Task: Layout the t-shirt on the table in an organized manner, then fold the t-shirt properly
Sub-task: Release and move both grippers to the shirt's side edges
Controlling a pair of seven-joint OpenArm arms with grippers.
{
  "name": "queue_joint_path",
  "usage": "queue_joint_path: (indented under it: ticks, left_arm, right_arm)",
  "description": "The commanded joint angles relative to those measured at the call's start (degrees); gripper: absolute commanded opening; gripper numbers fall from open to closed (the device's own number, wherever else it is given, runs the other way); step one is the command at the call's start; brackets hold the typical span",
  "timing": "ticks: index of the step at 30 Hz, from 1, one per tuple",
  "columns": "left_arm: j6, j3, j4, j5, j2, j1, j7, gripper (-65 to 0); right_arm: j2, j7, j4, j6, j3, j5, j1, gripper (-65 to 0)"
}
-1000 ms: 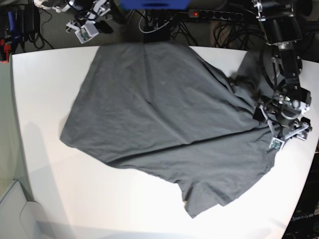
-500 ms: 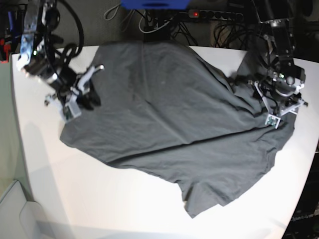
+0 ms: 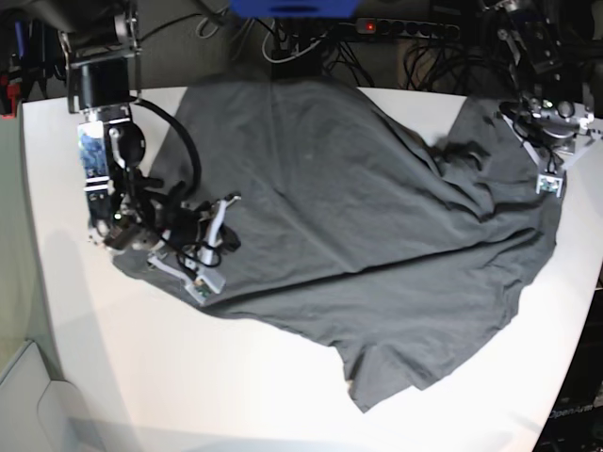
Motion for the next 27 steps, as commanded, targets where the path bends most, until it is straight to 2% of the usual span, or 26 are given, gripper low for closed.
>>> queue_joint_path:
  ticks: [1,6,16,23,27]
  left_arm:
    - [0.30,-0.14,-0.48,0.23,-0.79,-0.22,-0.36,-64.6]
    - [0.12,0.13,-7.25,0.06,-2.11,-2.33,-1.42,-64.6]
    - [0.30,-0.05,-17.18,0.14,-3.43,-7.43,-4.93,-64.6]
    - [0.65,-0.05,-26.59,0.23,-3.60,-10.33,-11.00,-64.6]
    - [0.65,-0.14,-31.34,0.23,-6.59,-11.65,-12.50,-64.6]
  right_arm:
    - [0.34,2.85,-0.01,0.27,-1.12,0.63,1.40,-65.0]
    - [-0.01,11.12,-9.50,0.27,-3.75,0.63,2.54,-65.0]
    - [0.25,20.61,-31.83,0.09,-3.84,0.54,11.33,-65.0]
    - [3.50,24.57,-33.85,0.00,-3.75,0.54,11.68,-65.0]
    - [5.61,24.83,-33.85,0.00,-3.49,0.54,11.86,-65.0]
